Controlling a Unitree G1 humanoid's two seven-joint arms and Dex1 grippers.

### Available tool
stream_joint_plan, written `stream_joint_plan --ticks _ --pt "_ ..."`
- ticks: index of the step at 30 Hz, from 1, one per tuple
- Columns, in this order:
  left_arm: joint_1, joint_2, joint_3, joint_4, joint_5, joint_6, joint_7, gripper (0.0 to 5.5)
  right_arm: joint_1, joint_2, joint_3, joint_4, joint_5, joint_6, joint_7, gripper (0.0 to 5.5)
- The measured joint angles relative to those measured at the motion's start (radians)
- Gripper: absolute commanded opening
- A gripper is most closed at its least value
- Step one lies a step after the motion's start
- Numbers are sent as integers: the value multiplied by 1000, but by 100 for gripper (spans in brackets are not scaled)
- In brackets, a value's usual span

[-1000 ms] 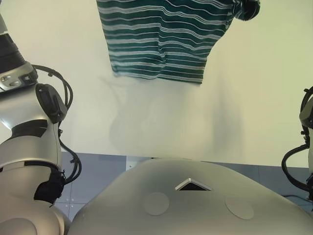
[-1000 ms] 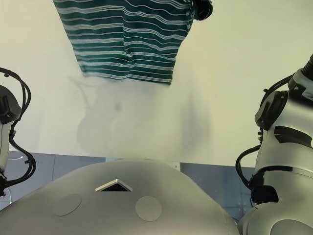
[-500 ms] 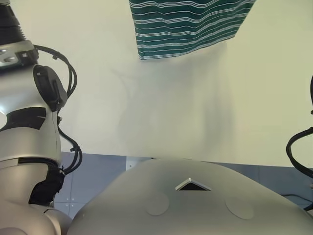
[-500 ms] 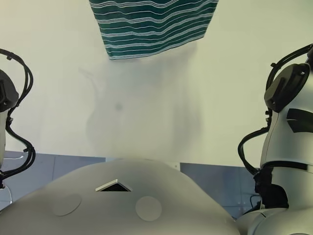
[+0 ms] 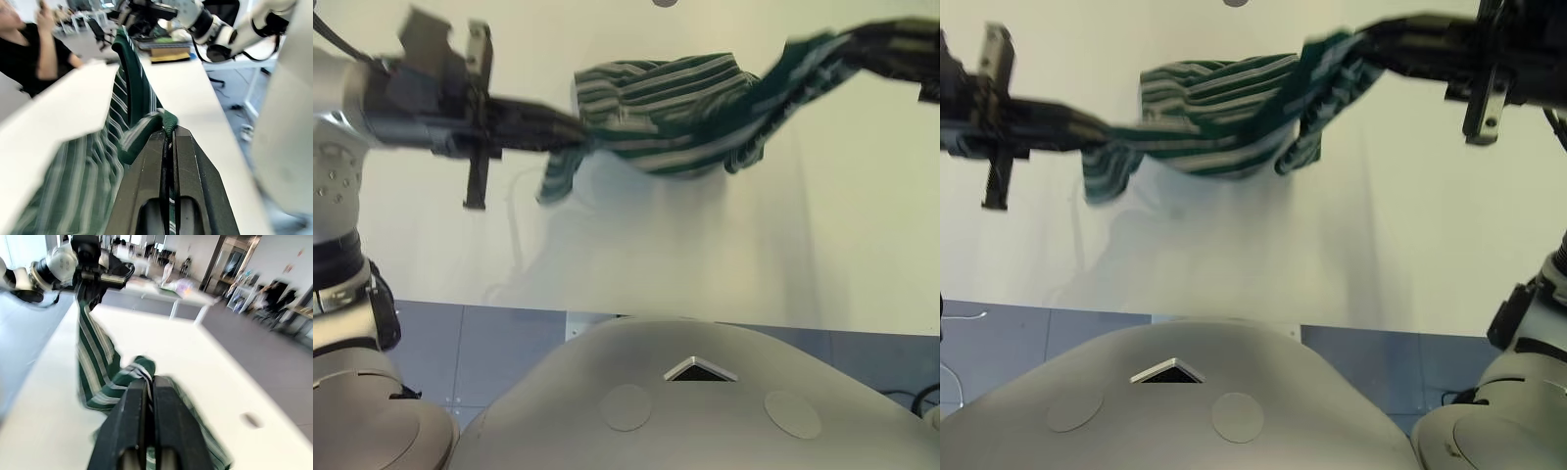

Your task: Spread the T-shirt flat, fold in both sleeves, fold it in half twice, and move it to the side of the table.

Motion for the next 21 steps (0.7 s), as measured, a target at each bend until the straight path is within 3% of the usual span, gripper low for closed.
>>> stream_joint_plan --ticks 5,9,12,15,17,21 --pt "183 26 -73 -54 28 0 -30 0 198 -87 79 -155 -75 -35 89 1" --pt "298 44 -318 81 418 -281 -44 0 379 -106 300 -165 -357 -210 81 1" --pt "347 44 -380 120 514 -405 -56 0 477 -113 396 -186 -447 -272 78 1" --pt "350 44 -392 232 611 -544 -49 0 513 -128 413 -163 -506 -315 53 1" --pt "341 45 -384 241 611 -555 -53 43 522 -145 387 -153 -503 -321 51 51" --pt "380 104 -359 80 442 -376 -102 104 571 -169 339 -223 -318 -253 99 118"
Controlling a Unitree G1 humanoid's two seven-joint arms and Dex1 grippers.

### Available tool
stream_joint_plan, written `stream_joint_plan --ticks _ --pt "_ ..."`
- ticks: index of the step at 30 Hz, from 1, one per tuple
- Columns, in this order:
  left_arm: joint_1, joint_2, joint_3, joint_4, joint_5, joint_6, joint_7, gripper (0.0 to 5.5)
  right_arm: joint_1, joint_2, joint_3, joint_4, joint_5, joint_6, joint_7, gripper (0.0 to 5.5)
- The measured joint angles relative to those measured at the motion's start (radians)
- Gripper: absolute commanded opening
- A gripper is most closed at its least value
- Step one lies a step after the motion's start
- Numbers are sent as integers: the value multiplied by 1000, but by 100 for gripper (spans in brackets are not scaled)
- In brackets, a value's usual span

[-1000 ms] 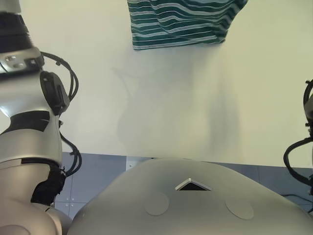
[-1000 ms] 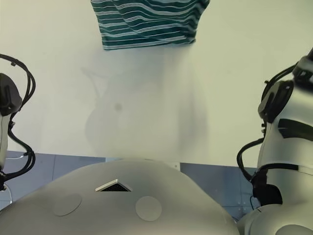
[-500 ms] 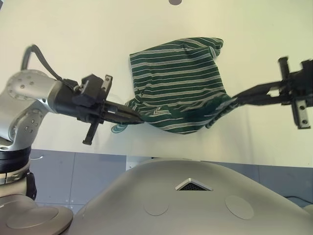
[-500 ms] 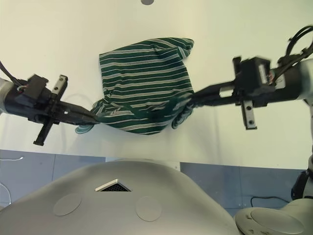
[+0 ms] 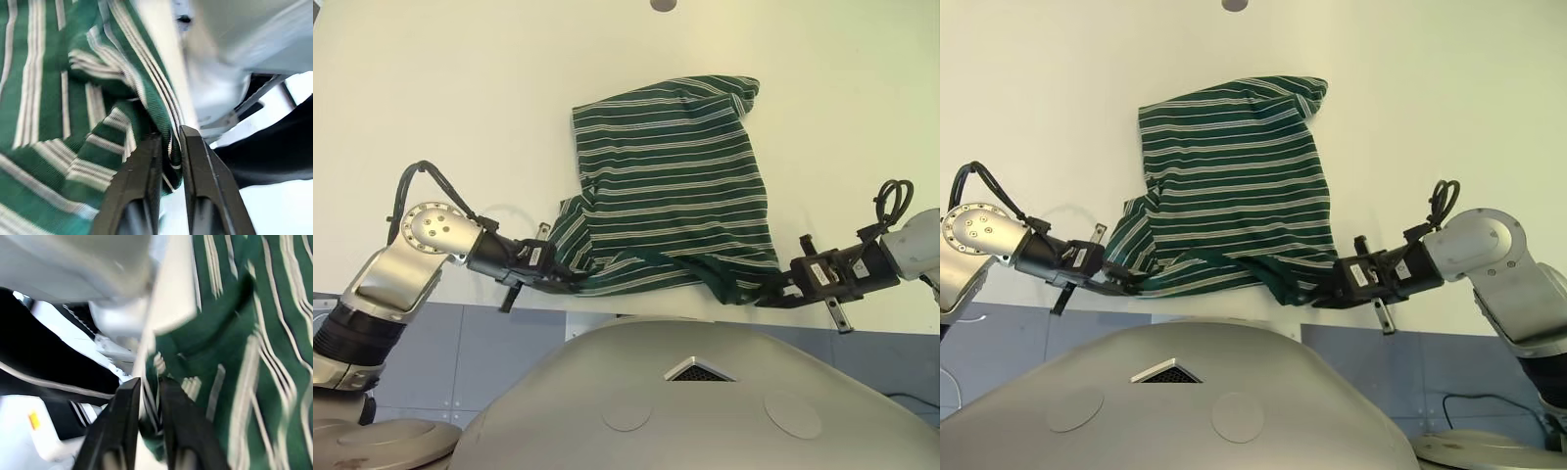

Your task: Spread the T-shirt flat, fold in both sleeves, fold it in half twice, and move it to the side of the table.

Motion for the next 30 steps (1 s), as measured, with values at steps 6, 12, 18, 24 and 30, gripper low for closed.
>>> stream_joint_plan --ticks 6,12,18,24,30 --pt "-326 -33 146 204 -165 176 12 192 -403 108 -158 253 311 171 -74 215" --pt "-604 -331 42 769 215 -22 491 192 -612 391 -19 661 75 84 -333 215" --pt "-724 -437 -40 1168 459 -496 668 192 -616 482 -23 722 69 56 -363 215" --pt "-824 -635 39 1422 333 -514 458 192 -623 543 -22 797 49 48 -365 215" --pt "-952 -797 195 1634 273 -548 581 163 -668 631 -21 877 28 16 -398 217"
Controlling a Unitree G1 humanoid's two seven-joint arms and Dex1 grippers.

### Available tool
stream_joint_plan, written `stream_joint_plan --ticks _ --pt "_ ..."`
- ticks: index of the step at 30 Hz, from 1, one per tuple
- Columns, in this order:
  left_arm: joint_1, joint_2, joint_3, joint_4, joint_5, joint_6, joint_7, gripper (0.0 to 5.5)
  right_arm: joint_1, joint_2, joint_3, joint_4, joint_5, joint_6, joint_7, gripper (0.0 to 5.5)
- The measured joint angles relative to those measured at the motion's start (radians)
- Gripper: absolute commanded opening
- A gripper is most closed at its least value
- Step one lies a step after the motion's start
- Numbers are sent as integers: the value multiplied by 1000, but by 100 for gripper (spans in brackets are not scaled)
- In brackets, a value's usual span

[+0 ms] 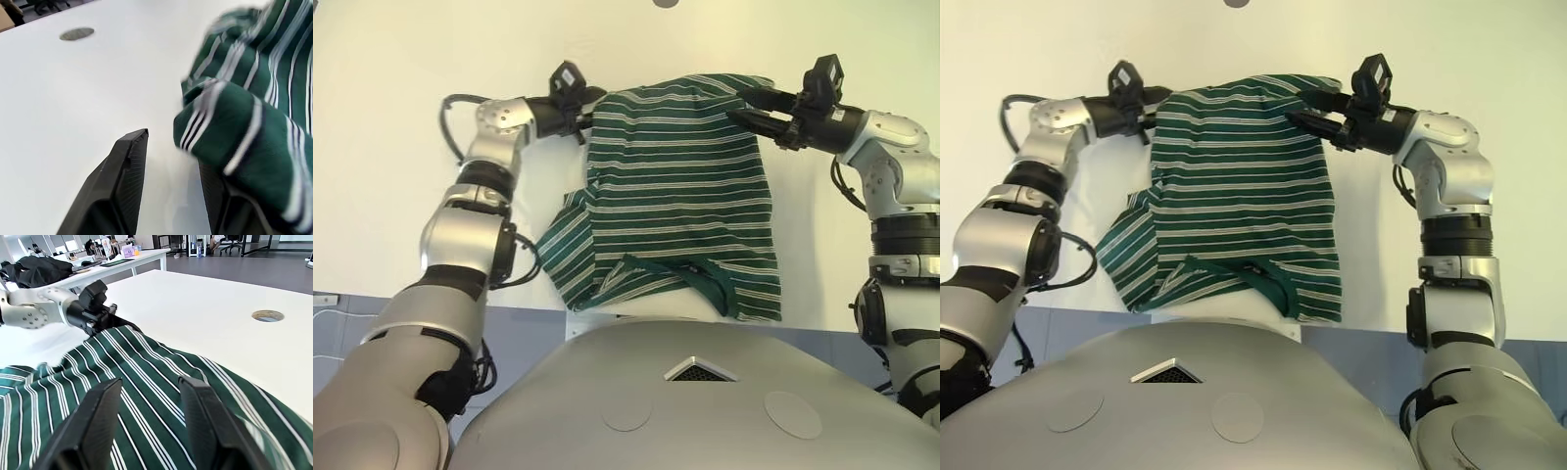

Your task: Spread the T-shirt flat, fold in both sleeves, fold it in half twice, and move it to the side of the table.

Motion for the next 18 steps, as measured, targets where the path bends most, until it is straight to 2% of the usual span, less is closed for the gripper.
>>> stream_joint_plan --ticks 2,4,6,7,9,10,12,14,16,18 --pt "-80 -44 60 27 -16 -16 115 163 0 29 0 4 -2 -6 -14 217" --pt "-145 -58 157 37 -86 -23 157 163 0 43 -4 6 -3 -11 -33 217" --pt "-162 -71 246 16 -179 4 65 163 0 62 -28 20 -4 -22 -65 217" --pt "-163 -78 255 -7 -199 23 6 163 -1 68 -40 29 -11 -30 -90 217" --pt "-134 -83 207 -73 -165 5 -74 163 -3 74 -51 49 -42 -62 -137 217" --pt "-91 -72 137 -90 -77 -40 -70 163 -4 80 -42 58 -75 -81 -158 217" --pt "21 -26 -27 -79 141 -124 15 163 -2 101 -13 57 -111 -104 -168 217" --pt "65 11 -138 -83 265 -175 71 163 -5 128 8 58 -142 -129 -185 217" --pt "65 15 -175 -96 277 -176 71 142 -25 145 12 70 -152 -139 -202 217" --pt "117 14 -190 -176 253 -156 -42 142 -37 145 18 85 -166 -146 -202 217"
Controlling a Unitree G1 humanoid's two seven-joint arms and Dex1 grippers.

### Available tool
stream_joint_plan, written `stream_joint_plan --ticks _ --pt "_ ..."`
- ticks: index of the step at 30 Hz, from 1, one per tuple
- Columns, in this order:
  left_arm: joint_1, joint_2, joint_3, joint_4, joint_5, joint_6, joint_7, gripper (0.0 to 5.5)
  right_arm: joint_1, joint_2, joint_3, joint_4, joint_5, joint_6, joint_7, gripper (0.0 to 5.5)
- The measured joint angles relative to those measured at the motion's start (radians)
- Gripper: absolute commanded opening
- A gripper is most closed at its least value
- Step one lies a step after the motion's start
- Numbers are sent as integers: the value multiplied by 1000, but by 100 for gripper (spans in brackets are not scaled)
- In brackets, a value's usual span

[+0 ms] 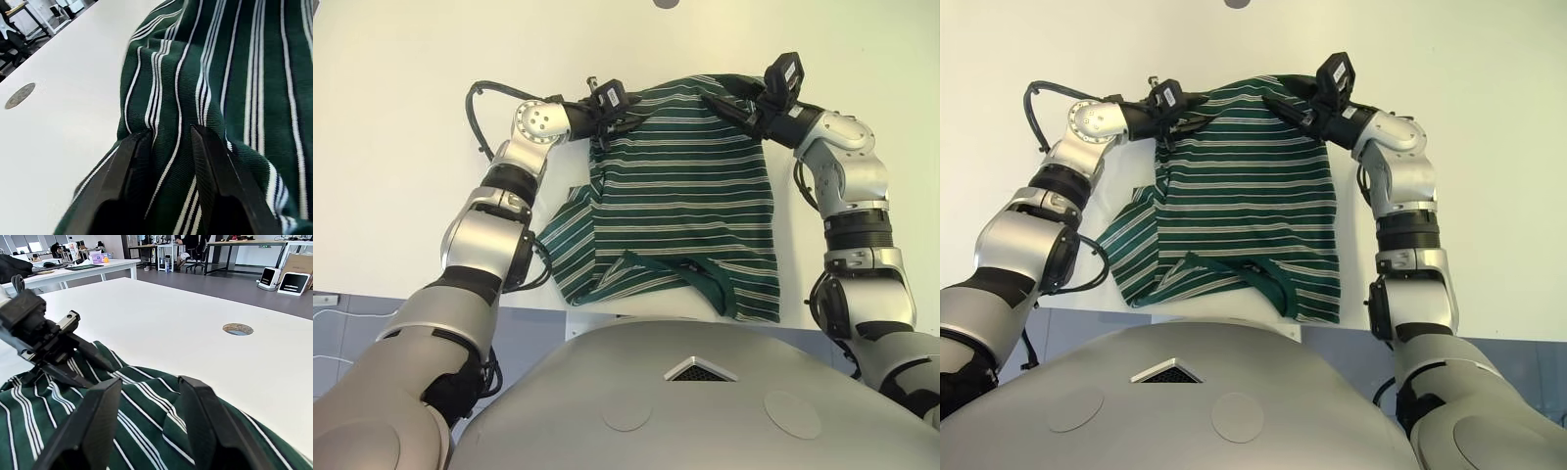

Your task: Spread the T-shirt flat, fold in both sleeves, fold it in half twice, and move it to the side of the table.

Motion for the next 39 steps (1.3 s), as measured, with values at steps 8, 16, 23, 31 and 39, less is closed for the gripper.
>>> stream_joint_plan --ticks 8,16,23,31,39 --pt "392 157 -128 -714 -199 347 -358 142 -44 -71 108 -119 -62 48 156 217" --pt "428 209 -133 -981 -89 430 -147 142 -229 -111 401 99 -296 -110 448 217" --pt "283 292 29 -885 -199 512 -151 140 -228 -151 410 156 -323 -219 495 105" --pt "173 216 27 -565 -309 597 -366 140 -101 -165 361 -56 -328 -187 395 2" --pt "26 175 -47 -263 -198 463 -404 140 -64 -181 358 -116 -330 -144 380 2"
